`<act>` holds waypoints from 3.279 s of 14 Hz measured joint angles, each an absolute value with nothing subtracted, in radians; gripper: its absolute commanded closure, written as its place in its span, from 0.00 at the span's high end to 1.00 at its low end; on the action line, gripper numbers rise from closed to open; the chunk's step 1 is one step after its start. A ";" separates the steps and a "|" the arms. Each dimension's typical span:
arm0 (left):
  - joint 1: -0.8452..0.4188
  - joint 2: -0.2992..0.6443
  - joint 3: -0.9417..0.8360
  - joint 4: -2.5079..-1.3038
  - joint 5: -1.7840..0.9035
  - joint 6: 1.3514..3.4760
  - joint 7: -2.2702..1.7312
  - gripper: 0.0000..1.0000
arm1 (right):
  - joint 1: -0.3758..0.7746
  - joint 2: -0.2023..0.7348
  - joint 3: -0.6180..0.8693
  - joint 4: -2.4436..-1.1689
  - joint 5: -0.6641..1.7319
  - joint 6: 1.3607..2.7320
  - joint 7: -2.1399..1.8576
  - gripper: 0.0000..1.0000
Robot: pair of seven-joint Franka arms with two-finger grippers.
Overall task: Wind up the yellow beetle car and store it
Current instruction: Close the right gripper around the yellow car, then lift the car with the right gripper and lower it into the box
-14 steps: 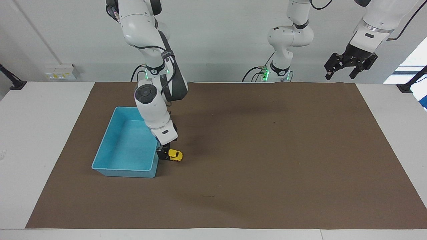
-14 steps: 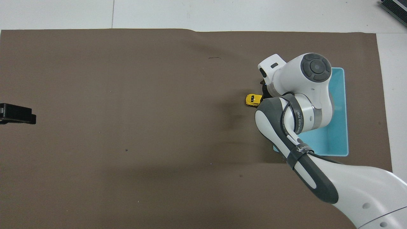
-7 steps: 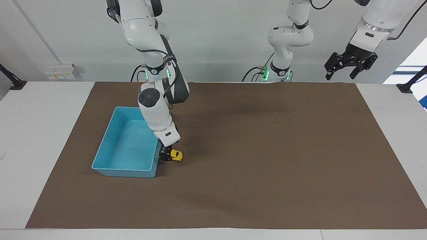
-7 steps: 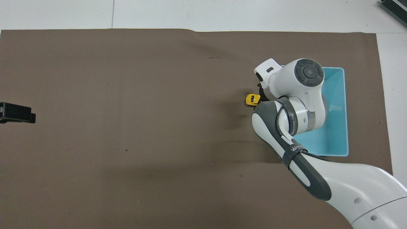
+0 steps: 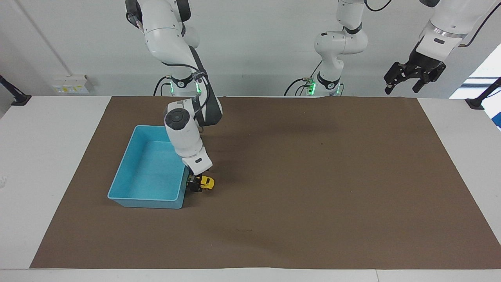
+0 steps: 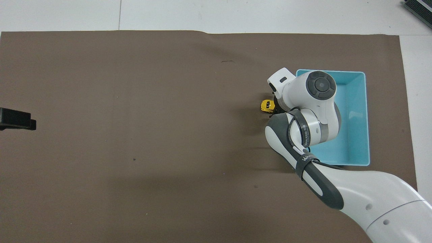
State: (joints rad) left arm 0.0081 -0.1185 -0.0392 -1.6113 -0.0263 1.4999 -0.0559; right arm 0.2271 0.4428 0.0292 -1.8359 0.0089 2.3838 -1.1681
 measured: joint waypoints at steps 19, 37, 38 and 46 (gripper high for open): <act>0.015 -0.117 -0.034 -1.611 -0.026 1.497 -0.056 1.00 | 0.249 0.441 0.030 -1.750 0.008 2.312 -1.162 0.29; 0.015 -0.117 -0.034 -1.611 -0.026 1.497 -0.056 1.00 | 0.135 0.263 0.040 -1.634 0.034 1.913 -1.260 0.29; 0.015 -0.117 -0.034 -1.611 -0.026 1.497 -0.056 1.00 | 0.116 0.258 0.040 -1.637 0.034 1.896 -1.296 0.29; 0.015 -0.117 -0.034 -1.611 -0.026 1.497 -0.056 1.00 | -0.027 0.152 0.038 -1.863 0.034 1.955 -1.549 0.29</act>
